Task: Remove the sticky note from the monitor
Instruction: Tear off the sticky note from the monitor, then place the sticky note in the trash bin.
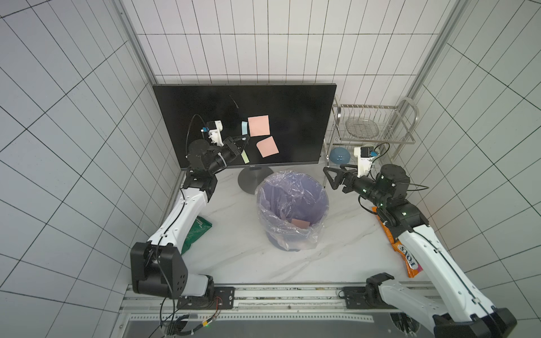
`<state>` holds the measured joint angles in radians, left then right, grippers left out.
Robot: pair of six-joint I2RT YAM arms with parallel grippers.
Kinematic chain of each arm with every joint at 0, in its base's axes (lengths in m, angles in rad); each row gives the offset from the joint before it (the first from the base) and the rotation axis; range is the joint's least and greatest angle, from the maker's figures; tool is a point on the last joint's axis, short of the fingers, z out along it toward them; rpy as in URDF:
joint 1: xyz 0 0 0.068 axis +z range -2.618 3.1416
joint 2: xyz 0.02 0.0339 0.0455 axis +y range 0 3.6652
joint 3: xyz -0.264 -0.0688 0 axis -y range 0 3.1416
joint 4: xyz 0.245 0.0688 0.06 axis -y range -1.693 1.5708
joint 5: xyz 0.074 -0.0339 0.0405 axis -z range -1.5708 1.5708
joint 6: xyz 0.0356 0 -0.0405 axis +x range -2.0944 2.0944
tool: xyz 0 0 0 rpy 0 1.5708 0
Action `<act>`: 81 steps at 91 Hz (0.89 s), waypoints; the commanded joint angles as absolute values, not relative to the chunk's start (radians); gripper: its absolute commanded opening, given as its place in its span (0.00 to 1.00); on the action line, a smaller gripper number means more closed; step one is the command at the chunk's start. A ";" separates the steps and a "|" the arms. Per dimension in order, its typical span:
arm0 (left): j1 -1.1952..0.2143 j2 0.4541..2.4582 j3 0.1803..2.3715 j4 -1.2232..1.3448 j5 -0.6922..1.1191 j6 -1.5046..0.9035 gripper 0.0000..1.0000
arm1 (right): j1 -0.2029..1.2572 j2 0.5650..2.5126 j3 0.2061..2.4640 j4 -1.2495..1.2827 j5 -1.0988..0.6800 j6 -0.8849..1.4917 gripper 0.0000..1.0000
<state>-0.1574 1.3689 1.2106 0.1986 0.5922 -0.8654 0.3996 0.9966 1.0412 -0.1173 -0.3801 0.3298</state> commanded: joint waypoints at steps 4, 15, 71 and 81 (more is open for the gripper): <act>-0.283 1.254 1.241 -0.102 0.486 -0.564 0.00 | 0.405 0.984 1.033 -0.120 -0.365 0.317 0.99; -0.460 1.198 1.252 -0.281 0.322 -0.350 0.00 | 0.405 0.979 1.034 -0.136 -0.343 0.297 0.99; -0.746 1.273 1.289 -0.463 0.156 -0.184 0.68 | 0.399 0.938 1.041 -0.199 -0.285 0.255 0.99; -0.728 1.244 1.306 -0.463 0.152 -0.178 0.82 | 0.399 0.943 1.039 -0.197 -0.293 0.257 0.99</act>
